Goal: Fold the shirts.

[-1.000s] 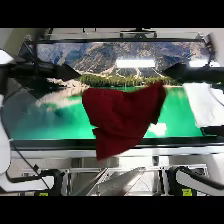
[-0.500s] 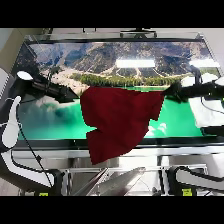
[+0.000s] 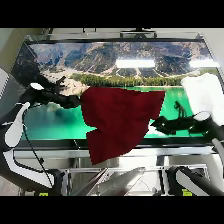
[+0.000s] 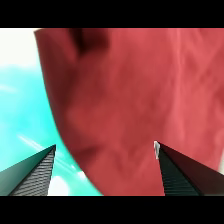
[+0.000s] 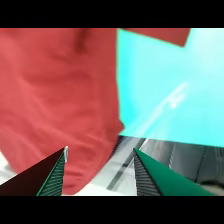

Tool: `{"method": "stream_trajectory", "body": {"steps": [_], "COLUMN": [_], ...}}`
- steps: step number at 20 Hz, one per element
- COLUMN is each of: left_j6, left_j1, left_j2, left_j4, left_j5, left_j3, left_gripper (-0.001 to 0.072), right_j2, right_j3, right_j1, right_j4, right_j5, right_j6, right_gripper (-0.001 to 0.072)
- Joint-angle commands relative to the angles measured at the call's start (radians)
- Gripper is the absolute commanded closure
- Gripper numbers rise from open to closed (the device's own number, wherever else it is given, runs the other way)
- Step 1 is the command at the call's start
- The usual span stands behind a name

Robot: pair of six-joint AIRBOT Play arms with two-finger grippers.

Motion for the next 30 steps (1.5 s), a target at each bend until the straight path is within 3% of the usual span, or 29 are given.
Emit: {"method": "stream_trajectory", "body": {"steps": [1,5,6,7,8,9,10,11,12,16,20,25,30], "left_j6": [0.019,0.018,0.018,0.018,0.016,0.014,0.013,0.014,0.013,0.012,-0.046,-0.122,-0.159], "left_j1": [-0.06,-0.093,-0.092,-0.092,-0.092,-0.09,-0.09,-0.09,-0.09,-0.079,-0.051,-0.049,-0.046], "left_j2": [-0.02,-0.113,-0.128,-0.135,-0.139,-0.138,-0.138,-0.138,-0.138,-0.131,0.019,0.285,0.491], "left_j4": [0.006,0.005,0.006,0.006,0.005,0.005,0.005,0.004,0.002,-0.121,-0.281,-0.338,-0.335], "left_j5": [0.087,-0.042,-0.055,-0.063,-0.067,-0.068,-0.075,-0.085,-0.097,-0.242,-0.368,-0.397,-0.341], "left_j3": [0.003,0.062,0.073,0.081,0.089,0.096,0.108,0.118,0.132,0.227,0.375,0.665,0.813], "left_gripper": [0.0019,0.0028,0.0178,0.0256,0.0291,0.0289,0.0371,0.0617,0.0685,0.0687,0.0689,0.0683,0.0681], "right_j2": [0.006,-0.027,-0.038,-0.047,-0.053,-0.057,-0.059,-0.059,-0.059,-0.025,0.139,0.376,0.505], "right_j3": [-0.116,-0.116,-0.116,-0.116,-0.116,-0.116,-0.116,-0.116,-0.116,-0.06,0.215,0.729,0.957], "right_j1": [0.114,0.206,0.214,0.214,0.214,0.213,0.213,0.213,0.212,0.192,0.031,-0.13,-0.138], "right_j4": [0.056,0.121,0.15,0.193,0.245,0.29,0.332,0.36,0.383,0.393,0.426,0.475,0.437], "right_j5": [-0.168,-0.225,-0.234,-0.238,-0.238,-0.238,-0.241,-0.241,-0.241,-0.195,-0.014,0.031,-0.049], "right_j6": [0.003,0.003,-0.015,-0.055,-0.103,-0.138,-0.167,-0.19,-0.202,-0.237,-0.239,-0.237,-0.253], "right_gripper": [0.0247,0.0247,0.0251,0.0308,0.0517,0.0624,0.0624,0.0694,0.069,0.0691,0.0691,0.0692,0.0692]}}
